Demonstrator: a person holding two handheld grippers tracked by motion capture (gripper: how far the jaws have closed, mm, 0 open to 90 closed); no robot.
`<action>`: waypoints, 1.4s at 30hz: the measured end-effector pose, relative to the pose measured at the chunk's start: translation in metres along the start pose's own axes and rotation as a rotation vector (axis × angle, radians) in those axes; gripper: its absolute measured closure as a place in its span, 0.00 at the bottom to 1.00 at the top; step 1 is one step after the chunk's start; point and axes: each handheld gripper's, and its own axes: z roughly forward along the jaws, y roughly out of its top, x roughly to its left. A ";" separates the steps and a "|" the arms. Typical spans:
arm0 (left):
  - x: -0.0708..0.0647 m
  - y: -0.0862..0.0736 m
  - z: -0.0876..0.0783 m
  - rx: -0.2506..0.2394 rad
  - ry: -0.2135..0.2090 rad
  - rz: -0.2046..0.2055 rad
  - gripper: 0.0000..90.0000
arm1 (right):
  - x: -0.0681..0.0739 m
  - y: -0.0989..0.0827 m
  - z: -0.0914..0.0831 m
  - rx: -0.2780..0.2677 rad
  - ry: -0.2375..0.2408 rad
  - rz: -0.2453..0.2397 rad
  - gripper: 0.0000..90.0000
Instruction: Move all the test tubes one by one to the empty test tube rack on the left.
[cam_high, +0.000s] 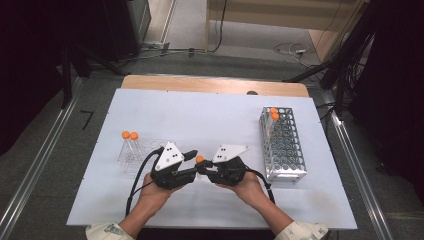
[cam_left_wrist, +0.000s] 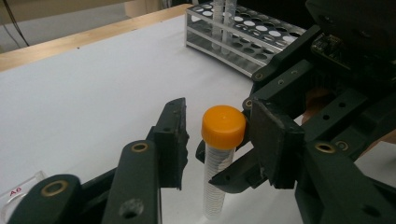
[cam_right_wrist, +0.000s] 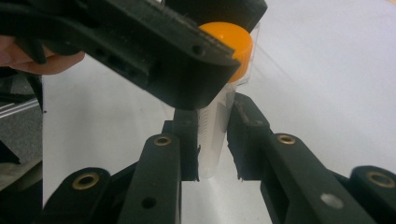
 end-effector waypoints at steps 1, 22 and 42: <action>0.000 0.000 0.000 0.000 -0.002 0.002 0.68 | -0.001 0.000 0.000 -0.001 0.002 -0.002 0.80; -0.005 -0.001 0.000 -0.003 -0.001 0.045 0.79 | 0.001 -0.001 0.001 -0.004 0.016 0.006 0.79; 0.021 0.011 -0.028 -0.075 0.056 -0.050 0.79 | -0.007 -0.004 0.000 0.040 0.012 0.076 0.24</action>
